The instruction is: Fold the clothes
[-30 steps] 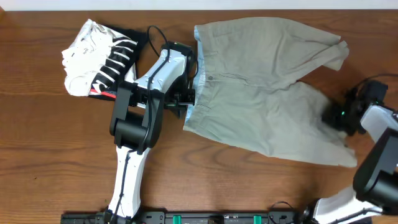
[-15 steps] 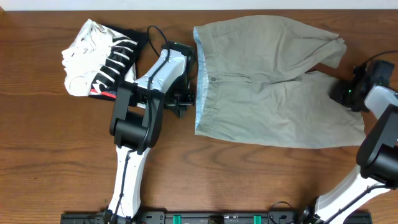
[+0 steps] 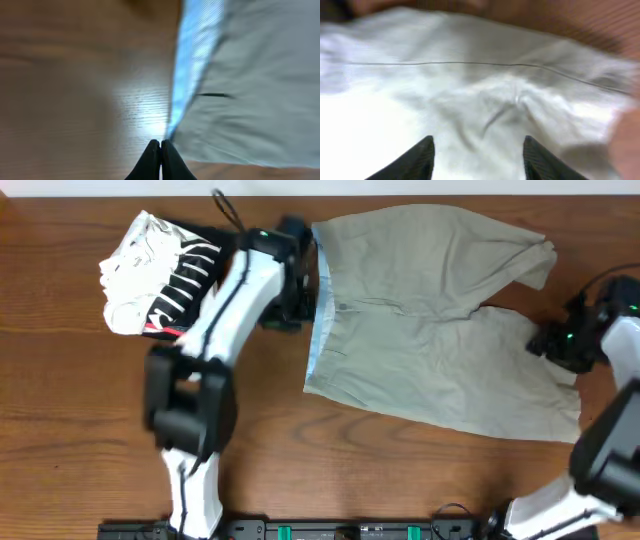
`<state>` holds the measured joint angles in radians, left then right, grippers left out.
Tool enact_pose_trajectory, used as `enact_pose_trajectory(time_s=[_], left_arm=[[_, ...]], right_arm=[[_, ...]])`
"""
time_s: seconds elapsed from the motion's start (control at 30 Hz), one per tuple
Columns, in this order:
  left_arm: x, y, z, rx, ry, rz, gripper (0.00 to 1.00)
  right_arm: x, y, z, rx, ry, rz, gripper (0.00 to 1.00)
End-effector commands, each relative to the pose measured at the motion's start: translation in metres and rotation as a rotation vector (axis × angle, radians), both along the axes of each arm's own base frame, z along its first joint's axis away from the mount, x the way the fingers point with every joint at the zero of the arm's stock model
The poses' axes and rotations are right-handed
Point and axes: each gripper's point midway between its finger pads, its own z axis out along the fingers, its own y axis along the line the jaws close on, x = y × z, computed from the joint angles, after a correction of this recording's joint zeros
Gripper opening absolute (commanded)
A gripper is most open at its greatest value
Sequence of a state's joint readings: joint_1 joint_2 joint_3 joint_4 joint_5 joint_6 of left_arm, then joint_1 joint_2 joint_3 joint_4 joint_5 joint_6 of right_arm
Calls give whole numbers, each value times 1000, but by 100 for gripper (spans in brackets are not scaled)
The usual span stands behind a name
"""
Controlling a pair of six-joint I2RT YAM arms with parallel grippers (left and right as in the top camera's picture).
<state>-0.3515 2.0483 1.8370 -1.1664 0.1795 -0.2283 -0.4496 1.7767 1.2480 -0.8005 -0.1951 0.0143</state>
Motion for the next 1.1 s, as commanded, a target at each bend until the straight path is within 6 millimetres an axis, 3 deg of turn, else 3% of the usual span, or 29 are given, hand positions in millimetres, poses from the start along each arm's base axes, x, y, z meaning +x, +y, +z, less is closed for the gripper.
enact_pose_trajectory(time_s=[0.0, 0.2, 0.37, 0.5, 0.67, 0.8, 1.07], left_arm=[[4, -6, 28, -31, -88, -9, 6], [11, -58, 18, -226, -88, -86, 6], [17, -81, -18, -232, -64, -123, 7], [28, -85, -43, -232, -62, -120, 23], [41, -80, -64, -228, -69, -126, 25], [45, -81, -77, -225, -78, -160, 32], [47, -82, -104, -214, -51, -164, 36]], right_arm=[[-1, 3, 38, -19, -82, 10, 58], [-9, 14, 55, 5, -103, 22, 76], [-14, 29, 54, 80, -93, 60, 78], [-16, 30, 53, 83, -85, 59, 79], [-18, 31, 49, 86, -77, 59, 79], [-19, 31, 42, 81, -77, 65, 79], [-27, 34, 13, 84, -71, 65, 80]])
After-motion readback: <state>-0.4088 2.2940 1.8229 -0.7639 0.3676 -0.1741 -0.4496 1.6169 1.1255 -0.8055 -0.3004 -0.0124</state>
